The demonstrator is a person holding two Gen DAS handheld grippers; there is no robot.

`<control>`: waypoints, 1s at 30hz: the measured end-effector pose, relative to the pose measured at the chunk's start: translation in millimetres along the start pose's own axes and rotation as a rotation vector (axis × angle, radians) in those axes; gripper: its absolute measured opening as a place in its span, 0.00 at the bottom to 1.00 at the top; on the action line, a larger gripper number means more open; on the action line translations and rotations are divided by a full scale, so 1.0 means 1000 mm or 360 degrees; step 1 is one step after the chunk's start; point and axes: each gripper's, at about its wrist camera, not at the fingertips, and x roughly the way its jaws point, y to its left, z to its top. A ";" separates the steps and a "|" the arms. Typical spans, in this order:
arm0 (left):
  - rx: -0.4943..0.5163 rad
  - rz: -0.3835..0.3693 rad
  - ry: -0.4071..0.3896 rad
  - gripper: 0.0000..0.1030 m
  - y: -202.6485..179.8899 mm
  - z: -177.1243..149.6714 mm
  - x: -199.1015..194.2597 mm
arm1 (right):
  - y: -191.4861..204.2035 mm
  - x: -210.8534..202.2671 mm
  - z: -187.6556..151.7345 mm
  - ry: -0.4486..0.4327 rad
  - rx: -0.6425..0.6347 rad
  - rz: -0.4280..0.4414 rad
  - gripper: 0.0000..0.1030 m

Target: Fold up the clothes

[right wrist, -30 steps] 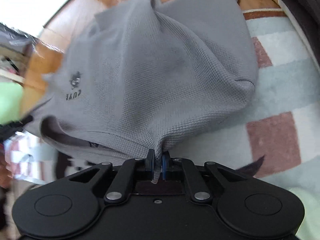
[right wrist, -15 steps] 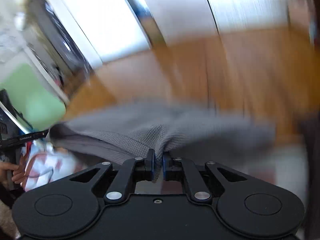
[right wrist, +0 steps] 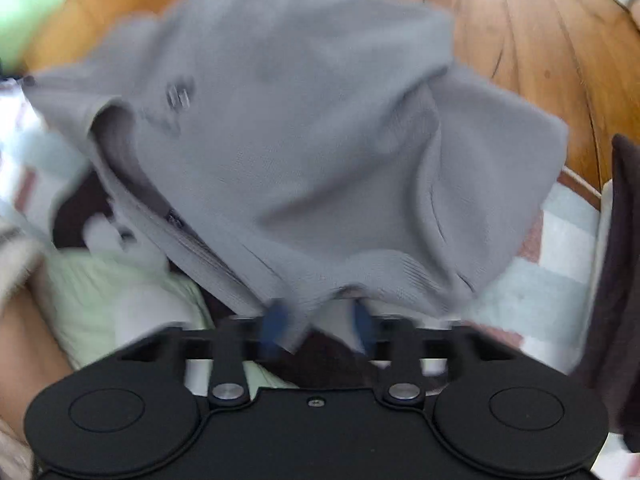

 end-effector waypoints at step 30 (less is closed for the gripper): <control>-0.0595 0.0078 0.0042 0.71 0.014 0.114 0.257 | -0.198 0.008 0.220 0.0309 0.0529 0.0333 0.64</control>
